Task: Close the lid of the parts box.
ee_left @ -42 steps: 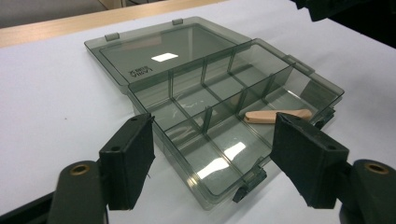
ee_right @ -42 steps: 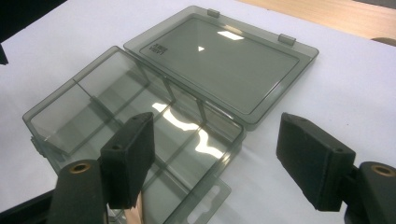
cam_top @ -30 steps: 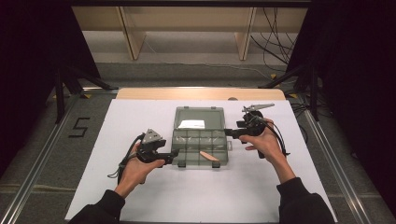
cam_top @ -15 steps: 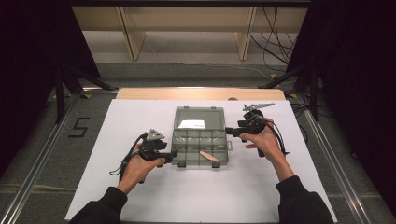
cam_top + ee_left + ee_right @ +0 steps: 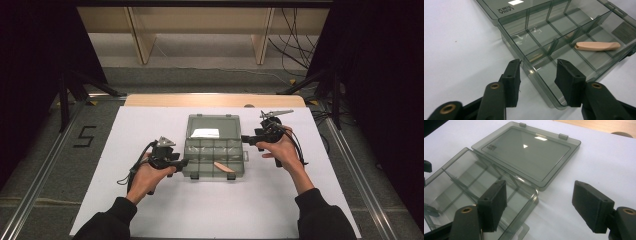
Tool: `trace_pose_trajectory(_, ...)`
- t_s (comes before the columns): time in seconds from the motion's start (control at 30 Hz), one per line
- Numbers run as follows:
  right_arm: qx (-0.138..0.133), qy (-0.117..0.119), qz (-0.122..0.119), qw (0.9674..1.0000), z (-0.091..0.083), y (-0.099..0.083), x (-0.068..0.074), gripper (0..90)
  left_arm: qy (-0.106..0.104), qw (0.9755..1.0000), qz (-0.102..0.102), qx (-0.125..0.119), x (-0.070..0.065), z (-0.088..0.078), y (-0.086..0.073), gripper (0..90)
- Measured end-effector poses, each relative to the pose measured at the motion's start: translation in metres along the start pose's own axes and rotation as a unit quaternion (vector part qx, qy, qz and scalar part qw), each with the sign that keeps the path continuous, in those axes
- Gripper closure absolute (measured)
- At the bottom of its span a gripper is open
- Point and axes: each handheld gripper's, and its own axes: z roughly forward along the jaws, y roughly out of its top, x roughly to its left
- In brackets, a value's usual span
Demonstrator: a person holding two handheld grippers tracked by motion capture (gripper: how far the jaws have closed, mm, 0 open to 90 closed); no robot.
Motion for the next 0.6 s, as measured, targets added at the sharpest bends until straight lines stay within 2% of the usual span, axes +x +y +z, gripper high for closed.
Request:
trace_pose_trajectory(0.07, -0.003, 0.001, -0.005, 1.0, 0.001, 0.0, -0.001, 28.4, -0.005, 1.0, -0.008, 0.0, 0.0, 0.002, 0.0, 57.5)
trace_pose_trajectory(0.1, -0.004, -0.001, -0.009, 1.0, 0.002, 0.001, -0.001, 28.5, -0.006, 0.9999, -0.003, 0.008, 0.0, 0.002, 0.0, 58.4)
trace_pose_trajectory(0.13, -0.004, 0.004, -0.01, 0.9999, 0.003, 0.001, -0.001, 28.5, -0.002, 0.9999, -0.011, 0.003, -0.001, 0.004, -0.001, 59.4)
trace_pose_trajectory(0.2, -0.011, 0.009, -0.002, 0.9999, 0.005, 0.002, -0.001, 28.5, -0.004, 0.9999, -0.01, 0.008, -0.001, 0.004, -0.001, 60.6)
trace_pose_trajectory(0.27, -0.004, 0.003, 0.002, 1.0, 0.005, 0.003, -0.001, 28.5, -0.006, 0.9998, -0.012, 0.015, -0.001, 0.005, -0.001, 62.3)
trace_pose_trajectory(0.43, -0.012, 0.02, 0.018, 0.9996, 0.013, 0.003, -0.006, 28.5, -0.004, 0.9994, -0.028, 0.021, -0.002, 0.007, -0.002, 65.2)
trace_pose_trajectory(0.47, -0.006, 0.016, 0.03, 0.9994, 0.014, 0.003, -0.005, 28.5, -0.004, 0.9992, -0.033, 0.021, -0.002, 0.007, -0.002, 65.6)
trace_pose_trajectory(0.5, -0.007, 0.016, 0.024, 0.9996, 0.016, 0.002, -0.007, 28.5, -0.006, 0.9993, -0.028, 0.022, -0.001, 0.007, -0.001, 66.2)
trace_pose_trajectory(0.6, 0.002, 0.014, 0.028, 0.9995, 0.02, 0.002, -0.009, 28.5, -0.005, 0.9991, -0.03, 0.028, -0.002, 0.009, -0.002, 67.9)
